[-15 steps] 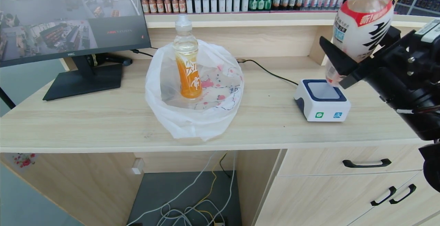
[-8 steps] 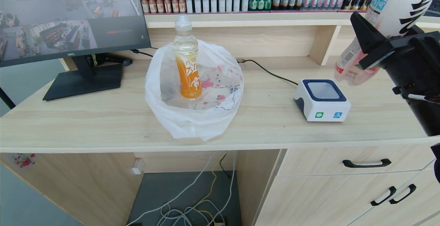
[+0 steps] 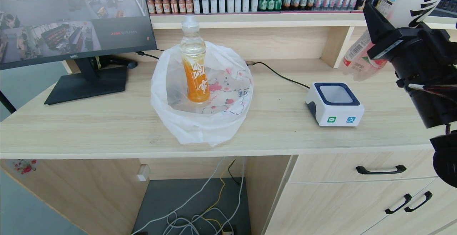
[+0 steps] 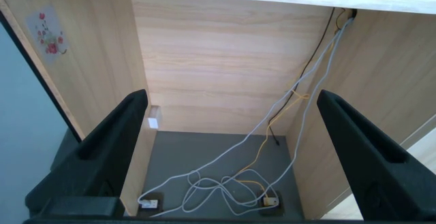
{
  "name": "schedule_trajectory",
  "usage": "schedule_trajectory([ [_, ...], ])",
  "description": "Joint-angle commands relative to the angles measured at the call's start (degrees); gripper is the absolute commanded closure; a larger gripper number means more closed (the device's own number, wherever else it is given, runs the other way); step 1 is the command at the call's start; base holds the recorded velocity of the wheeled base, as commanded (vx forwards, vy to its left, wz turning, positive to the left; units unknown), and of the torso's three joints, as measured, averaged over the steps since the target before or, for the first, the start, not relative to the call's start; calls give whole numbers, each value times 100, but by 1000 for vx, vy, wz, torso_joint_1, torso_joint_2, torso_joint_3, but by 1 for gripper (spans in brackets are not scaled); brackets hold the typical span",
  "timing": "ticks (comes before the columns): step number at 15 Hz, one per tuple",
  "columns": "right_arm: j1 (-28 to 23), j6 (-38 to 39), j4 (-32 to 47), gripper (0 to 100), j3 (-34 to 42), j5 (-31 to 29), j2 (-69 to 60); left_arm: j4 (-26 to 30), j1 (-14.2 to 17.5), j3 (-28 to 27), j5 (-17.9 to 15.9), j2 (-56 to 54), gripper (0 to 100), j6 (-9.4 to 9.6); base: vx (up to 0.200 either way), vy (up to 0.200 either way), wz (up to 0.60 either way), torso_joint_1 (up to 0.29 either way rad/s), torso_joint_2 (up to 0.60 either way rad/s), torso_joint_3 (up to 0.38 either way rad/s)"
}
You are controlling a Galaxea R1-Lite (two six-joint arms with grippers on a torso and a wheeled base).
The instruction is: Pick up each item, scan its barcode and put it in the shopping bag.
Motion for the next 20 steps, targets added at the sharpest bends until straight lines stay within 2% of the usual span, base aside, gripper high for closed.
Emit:
schedule_trajectory([
  [1,29,3,2,100,-154,-1,161,0,2,0,2,-2,0,-2,0,200,0,-2,2,7],
  [7,-314,47,2,100,-154,7,170,0,2,0,-6,-2,0,-2,0,200,0,1,1,0],
  [12,-323,56,2,100,-180,16,214,0,2,0,2,-2,0,-2,0,200,0,6,0,1],
  [20,-296,30,2,100,-470,60,443,0,2,0,-6,-2,0,6,0,0,0,0,0,0],
])
